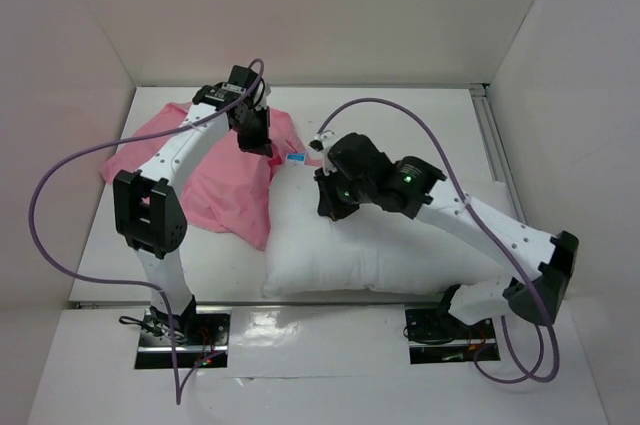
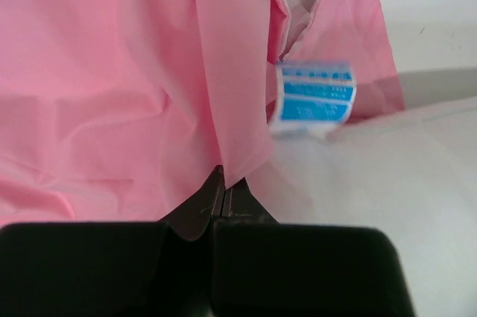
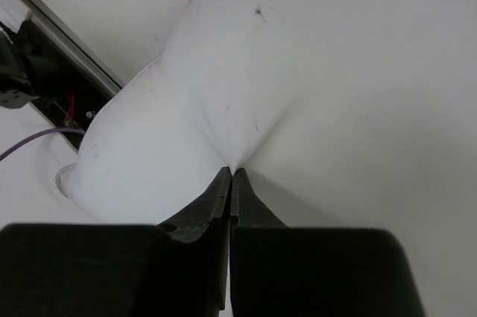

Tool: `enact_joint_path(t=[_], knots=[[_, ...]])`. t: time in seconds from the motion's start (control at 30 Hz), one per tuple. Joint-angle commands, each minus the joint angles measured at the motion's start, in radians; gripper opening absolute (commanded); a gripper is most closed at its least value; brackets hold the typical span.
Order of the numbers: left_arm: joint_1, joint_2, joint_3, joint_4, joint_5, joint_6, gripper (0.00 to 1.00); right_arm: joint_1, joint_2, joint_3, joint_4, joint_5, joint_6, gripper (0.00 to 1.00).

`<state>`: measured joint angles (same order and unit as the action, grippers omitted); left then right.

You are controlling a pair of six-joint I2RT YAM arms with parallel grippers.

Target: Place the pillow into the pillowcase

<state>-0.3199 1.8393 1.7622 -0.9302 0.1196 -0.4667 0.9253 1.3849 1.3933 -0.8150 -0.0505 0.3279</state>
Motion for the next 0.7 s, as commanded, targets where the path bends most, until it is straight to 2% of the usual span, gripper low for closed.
enact_joint_path(t=[0.0,0.27,0.4,0.47,0.67], knots=[[0.001,0.061,0.084,0.018,0.000,0.019,0.00,0.004,-0.119,-0.008,-0.082,-0.008,0.022,0.00],[0.012,0.139,0.175,0.018,0.024,-0.012,0.00,0.052,-0.138,-0.079,-0.142,-0.130,0.031,0.00],[0.012,0.150,0.187,0.027,0.051,-0.021,0.00,0.084,-0.101,-0.093,-0.153,-0.080,0.031,0.00],[0.012,0.127,0.155,0.027,0.061,-0.012,0.00,0.084,-0.087,-0.073,-0.144,-0.013,0.031,0.00],[0.012,0.006,0.007,0.027,0.061,0.008,0.00,0.046,0.015,-0.005,-0.121,0.029,-0.016,0.00]])
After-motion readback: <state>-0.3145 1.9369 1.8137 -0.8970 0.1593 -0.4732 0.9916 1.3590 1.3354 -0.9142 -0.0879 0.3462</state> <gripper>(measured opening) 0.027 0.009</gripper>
